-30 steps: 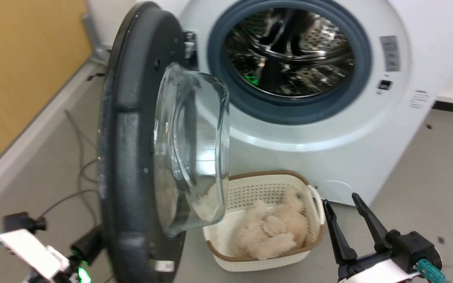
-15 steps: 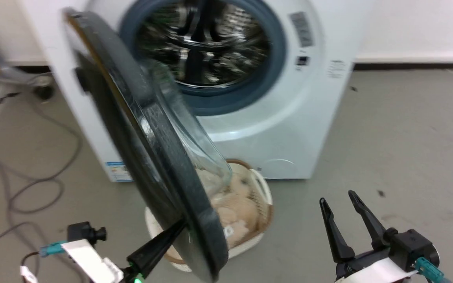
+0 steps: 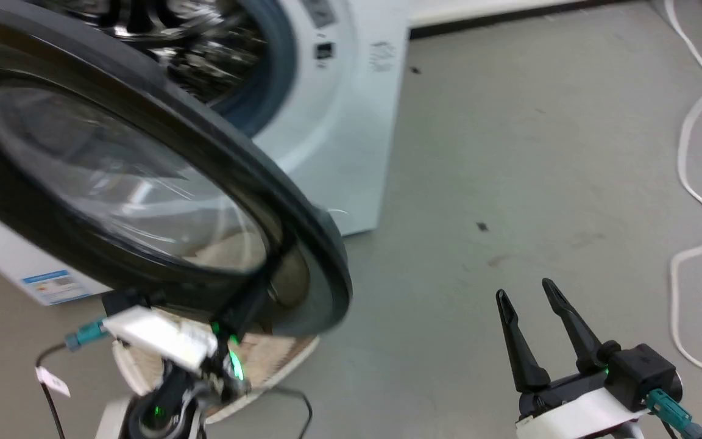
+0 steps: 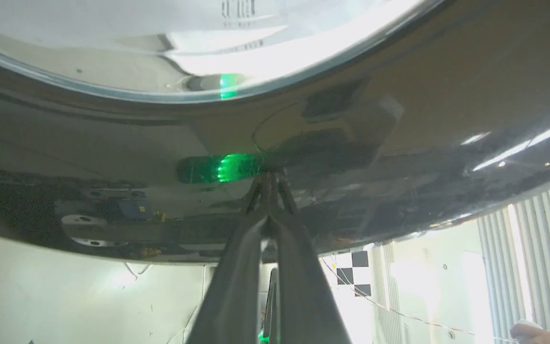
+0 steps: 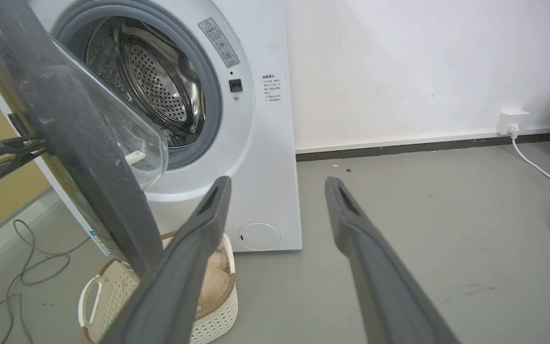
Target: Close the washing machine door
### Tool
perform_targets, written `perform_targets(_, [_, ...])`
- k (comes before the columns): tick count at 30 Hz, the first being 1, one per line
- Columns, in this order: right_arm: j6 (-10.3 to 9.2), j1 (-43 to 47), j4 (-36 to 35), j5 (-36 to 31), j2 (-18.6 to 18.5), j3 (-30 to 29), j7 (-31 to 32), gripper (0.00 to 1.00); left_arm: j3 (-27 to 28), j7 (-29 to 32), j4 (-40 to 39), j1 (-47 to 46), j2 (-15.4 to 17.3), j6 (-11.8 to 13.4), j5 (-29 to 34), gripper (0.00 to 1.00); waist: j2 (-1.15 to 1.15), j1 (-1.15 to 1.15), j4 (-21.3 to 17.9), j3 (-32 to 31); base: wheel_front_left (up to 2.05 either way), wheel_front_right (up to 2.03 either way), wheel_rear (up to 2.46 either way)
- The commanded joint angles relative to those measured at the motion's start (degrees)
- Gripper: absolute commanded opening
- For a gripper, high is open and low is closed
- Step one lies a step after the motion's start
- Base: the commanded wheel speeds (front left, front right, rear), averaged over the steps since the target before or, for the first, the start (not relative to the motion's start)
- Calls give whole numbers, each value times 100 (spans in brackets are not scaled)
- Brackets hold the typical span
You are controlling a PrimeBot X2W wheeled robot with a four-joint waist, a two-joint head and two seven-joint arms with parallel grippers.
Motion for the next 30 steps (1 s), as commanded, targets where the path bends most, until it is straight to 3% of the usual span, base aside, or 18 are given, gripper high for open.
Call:
perform_targets(1, [3,-72,-30,-14,37,8,-23,100,5,-125,69,-194,-1,-37,71,0,0,0,-328,263,0,0,0])
perform_targets(10, [3,-90,-31,36,83,47,-23,100,237,-1555,1340,-1638,-1,74,214,0,0,0,-730,425,0,0,0])
perform_targets(16, [3,-96,-3,91,89,70,-23,100,222,-1947,2142,-2261,-1,-33,362,0,0,0,-726,344,0,0,0])
perform_targets(24, [3,-60,18,30,90,53,-23,100,-268,-1999,2375,-1881,53,-169,813,0,0,0,-322,15,0,0,0])
perform_targets(25, [3,-26,13,-4,90,23,-23,100,-663,-2049,2025,-1465,220,-175,1194,0,0,0,-62,-134,0,0,0])
perform_targets(30, [3,24,-6,-31,30,43,-23,100,-1424,-2709,1325,-739,855,-176,2265,0,0,0,411,-343,0,0,0])
